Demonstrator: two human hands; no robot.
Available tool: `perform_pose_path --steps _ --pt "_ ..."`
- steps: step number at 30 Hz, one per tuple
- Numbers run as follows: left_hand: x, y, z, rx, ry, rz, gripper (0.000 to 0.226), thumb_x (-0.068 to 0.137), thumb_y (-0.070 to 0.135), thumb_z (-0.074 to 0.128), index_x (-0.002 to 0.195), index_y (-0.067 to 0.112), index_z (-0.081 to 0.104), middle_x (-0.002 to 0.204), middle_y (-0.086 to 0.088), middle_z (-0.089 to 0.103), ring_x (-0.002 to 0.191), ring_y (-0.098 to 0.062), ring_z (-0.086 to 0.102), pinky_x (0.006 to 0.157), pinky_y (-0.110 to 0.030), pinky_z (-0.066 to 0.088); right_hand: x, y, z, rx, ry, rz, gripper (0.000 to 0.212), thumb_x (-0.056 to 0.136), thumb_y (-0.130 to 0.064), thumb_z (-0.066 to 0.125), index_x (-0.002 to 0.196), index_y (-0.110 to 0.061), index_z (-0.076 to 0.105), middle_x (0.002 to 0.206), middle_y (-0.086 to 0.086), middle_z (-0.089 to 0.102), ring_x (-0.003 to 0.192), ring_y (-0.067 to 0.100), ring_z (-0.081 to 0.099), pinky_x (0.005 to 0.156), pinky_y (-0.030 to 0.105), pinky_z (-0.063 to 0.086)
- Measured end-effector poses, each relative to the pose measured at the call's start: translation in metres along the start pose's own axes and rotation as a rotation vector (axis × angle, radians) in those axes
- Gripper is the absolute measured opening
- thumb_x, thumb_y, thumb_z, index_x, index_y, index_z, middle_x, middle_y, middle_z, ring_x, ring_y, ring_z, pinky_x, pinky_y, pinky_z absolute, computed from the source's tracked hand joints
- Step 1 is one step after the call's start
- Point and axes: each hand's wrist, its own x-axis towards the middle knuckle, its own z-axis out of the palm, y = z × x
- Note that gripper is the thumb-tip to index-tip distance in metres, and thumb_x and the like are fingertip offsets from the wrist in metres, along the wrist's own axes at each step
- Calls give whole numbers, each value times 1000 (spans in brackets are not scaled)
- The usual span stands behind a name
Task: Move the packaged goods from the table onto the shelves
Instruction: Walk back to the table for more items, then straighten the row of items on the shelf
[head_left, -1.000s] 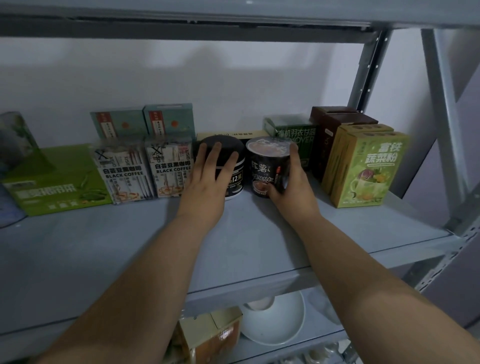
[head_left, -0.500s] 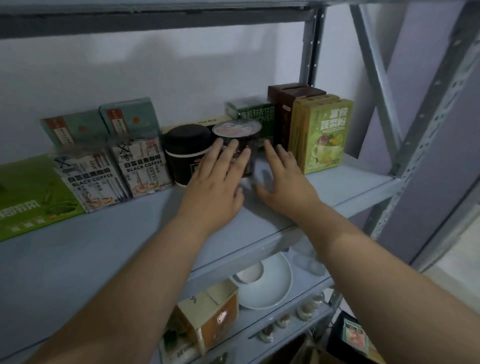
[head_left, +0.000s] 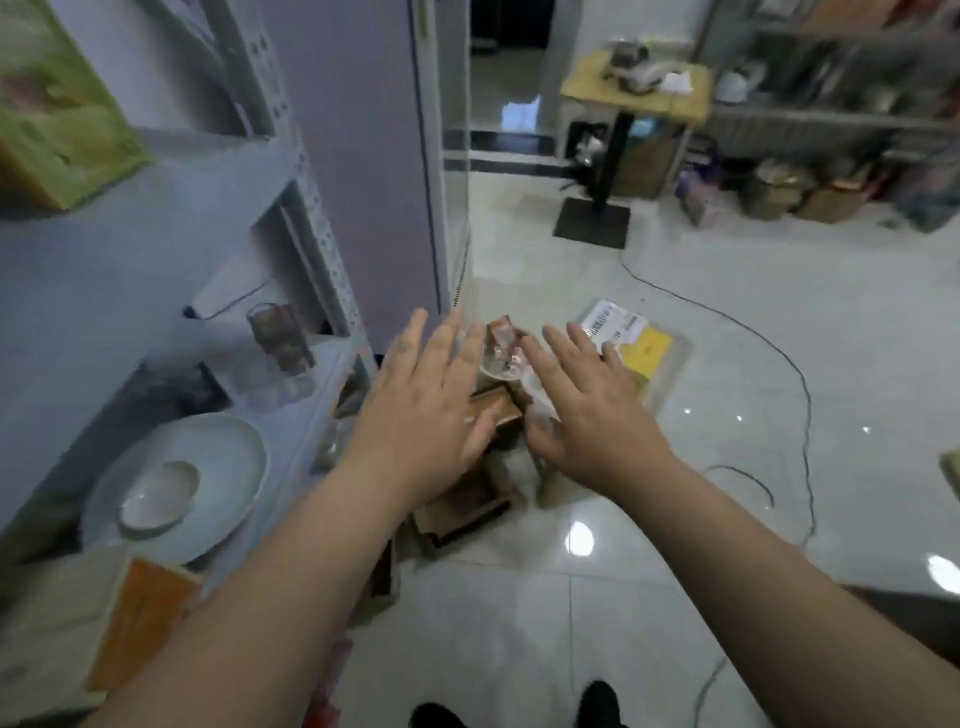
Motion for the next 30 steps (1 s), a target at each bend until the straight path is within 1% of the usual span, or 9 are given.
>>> perform_pose_path --steps 3,6,8,11,13,18,22,25,30 --pt "16 75 34 -70 -108 181 81 93 56 36 157 8 27 159 -21 32 150 -44 22 119 -57 25 -81 46 -19 -52 27 214 68 84 -35 49 146 -7 48 150 19 48 140 44 42 108 66 35" --pt "23 161 56 -185 -165 336 78 90 55 39 154 9 34 153 -21 40 145 -46 29 115 -61 33 -167 85 -38 -85 33 397 67 86 -37 44 147 -10 45 149 17 49 140 42 42 109 66 35" --pt "24 223 69 -219 -194 449 77 90 54 40 153 11 30 151 -21 43 144 -46 33 113 -61 36 -226 107 -52 -97 42 520 64 87 -35 51 147 -11 46 145 15 52 140 41 42 109 67 36" --pt "17 316 79 -234 -264 605 76 92 53 42 154 12 29 154 -21 40 146 -45 30 115 -60 33 -313 135 -77 -121 77 680 63 85 -28 65 144 -11 49 139 14 55 138 39 45 107 65 38" --pt "8 378 82 -245 -315 694 75 94 51 43 156 12 29 156 -20 38 148 -44 27 118 -58 30 -370 150 -96 -155 109 773 61 84 -26 68 141 -9 52 135 14 58 134 39 49 105 63 40" --pt "-20 519 87 -224 -400 926 77 92 54 34 154 9 34 152 -20 43 144 -44 33 115 -57 35 -497 177 -145 -181 144 1040 65 81 -25 72 140 -9 53 135 14 58 134 37 48 105 65 41" --pt "-40 606 95 -258 -422 1066 77 91 54 35 154 10 35 151 -20 43 144 -44 33 115 -58 34 -571 190 -175 -212 125 1213 66 83 -27 70 143 -10 50 138 12 55 137 37 45 108 64 39" --pt "-48 658 102 -270 -440 1172 76 92 54 36 154 11 29 150 -19 43 144 -42 34 115 -57 34 -610 197 -189 -228 133 1311 65 83 -27 69 143 -11 50 139 14 55 138 37 44 109 62 38" --pt "-48 720 113 -349 -451 1301 74 91 53 39 150 8 40 145 -21 50 139 -45 41 111 -56 41 -653 213 -197 -280 200 1458 63 80 -24 73 139 -10 56 134 16 59 133 38 51 105 61 43"
